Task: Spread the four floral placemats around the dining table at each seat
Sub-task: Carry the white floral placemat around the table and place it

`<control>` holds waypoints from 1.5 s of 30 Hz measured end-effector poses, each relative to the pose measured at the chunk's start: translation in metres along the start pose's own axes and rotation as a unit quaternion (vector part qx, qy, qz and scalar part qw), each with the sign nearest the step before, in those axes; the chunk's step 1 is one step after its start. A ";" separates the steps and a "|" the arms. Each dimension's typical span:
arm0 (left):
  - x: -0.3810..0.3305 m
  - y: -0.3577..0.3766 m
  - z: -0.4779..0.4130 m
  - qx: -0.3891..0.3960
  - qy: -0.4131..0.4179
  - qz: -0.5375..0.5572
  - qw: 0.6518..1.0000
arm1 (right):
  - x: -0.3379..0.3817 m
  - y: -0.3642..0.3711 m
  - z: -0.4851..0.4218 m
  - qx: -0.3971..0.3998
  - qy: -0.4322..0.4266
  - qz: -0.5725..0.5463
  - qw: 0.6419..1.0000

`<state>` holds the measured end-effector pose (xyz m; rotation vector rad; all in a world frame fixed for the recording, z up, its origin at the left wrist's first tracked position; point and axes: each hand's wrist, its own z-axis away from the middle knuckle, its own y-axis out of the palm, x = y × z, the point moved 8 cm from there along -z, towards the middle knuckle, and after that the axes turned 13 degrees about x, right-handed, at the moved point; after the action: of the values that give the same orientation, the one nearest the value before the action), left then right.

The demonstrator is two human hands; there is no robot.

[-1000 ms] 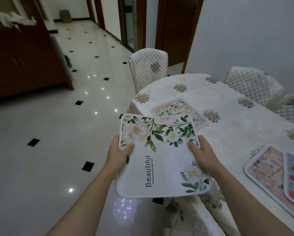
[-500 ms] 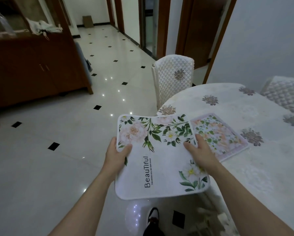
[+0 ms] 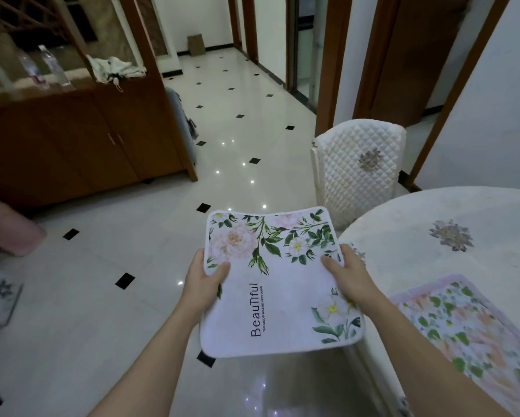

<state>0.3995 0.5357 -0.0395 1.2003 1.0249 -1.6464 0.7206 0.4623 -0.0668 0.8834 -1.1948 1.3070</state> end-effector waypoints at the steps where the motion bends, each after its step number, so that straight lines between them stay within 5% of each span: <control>1: -0.001 -0.005 -0.012 -0.005 -0.002 0.001 1.000 | 0.004 0.000 -0.014 0.002 -0.003 0.000 1.000; 27: -0.053 -0.152 -0.468 0.090 0.004 0.021 0.996 | 0.090 0.069 -0.419 -0.080 0.049 -0.020 0.995; 45: -0.135 -0.049 -0.785 0.165 0.027 -0.018 0.986 | 0.099 -0.077 -0.676 -0.147 0.042 -0.041 0.987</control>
<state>0.6047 1.3060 -0.0662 1.4546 0.8291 -1.8718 0.8810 1.1300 -0.1029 0.6507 -1.2342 1.0563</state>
